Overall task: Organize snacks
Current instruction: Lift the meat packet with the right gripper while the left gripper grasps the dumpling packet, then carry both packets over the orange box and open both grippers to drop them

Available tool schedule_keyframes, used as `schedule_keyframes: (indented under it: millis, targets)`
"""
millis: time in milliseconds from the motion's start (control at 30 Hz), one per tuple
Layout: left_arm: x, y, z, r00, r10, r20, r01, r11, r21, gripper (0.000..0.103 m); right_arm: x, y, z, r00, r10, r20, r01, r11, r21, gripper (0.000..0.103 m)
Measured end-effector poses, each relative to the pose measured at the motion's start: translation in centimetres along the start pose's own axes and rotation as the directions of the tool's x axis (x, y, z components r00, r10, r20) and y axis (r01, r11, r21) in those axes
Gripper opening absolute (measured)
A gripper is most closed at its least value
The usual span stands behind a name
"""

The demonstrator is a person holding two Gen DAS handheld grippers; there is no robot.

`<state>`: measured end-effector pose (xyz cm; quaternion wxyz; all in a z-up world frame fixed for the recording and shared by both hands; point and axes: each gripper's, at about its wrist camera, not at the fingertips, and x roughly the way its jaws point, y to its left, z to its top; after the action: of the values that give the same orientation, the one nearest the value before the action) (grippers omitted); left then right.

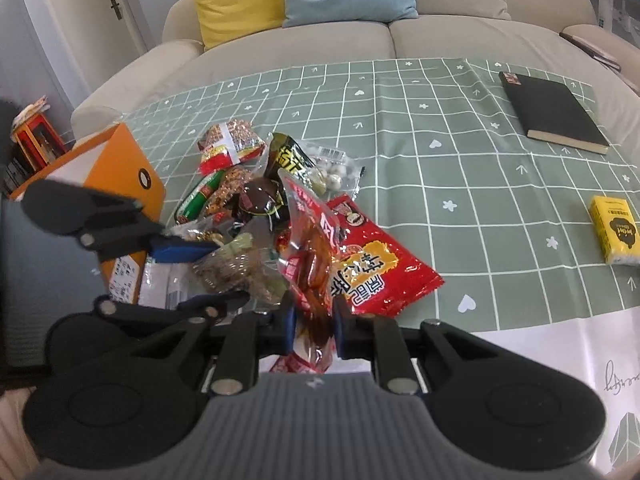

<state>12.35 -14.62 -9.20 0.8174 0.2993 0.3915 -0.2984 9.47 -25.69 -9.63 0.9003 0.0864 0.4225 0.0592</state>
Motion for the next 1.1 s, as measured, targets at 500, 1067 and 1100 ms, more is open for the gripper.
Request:
schedule_keyframes:
  millis: [500, 1067, 1100]
  targets:
    - [-10.8, 5.0, -3.3, 0.982, 0.036, 0.188, 0.048, 0.905, -0.422, 0.039, -4.4, 3.7, -0.4, 0.994, 0.04, 0.105, -0.03, 0.995, -0.097, 0.015]
    - [-15.1, 15.0, -10.3, 0.979, 0.191, 0.077, -0.079, 0.692, -0.717, 0.039, -5.6, 16.1, 3.7, 0.957, 0.261, 0.13, -0.211, 0.927, -0.31, 0.015]
    - [-15.1, 15.5, -10.6, 0.979, 0.194, 0.067, -0.085, 0.68, -0.728, 0.039, -5.4, 16.8, 3.9, 0.955, 0.27, 0.12, -0.222, 0.923, -0.314, 0.015]
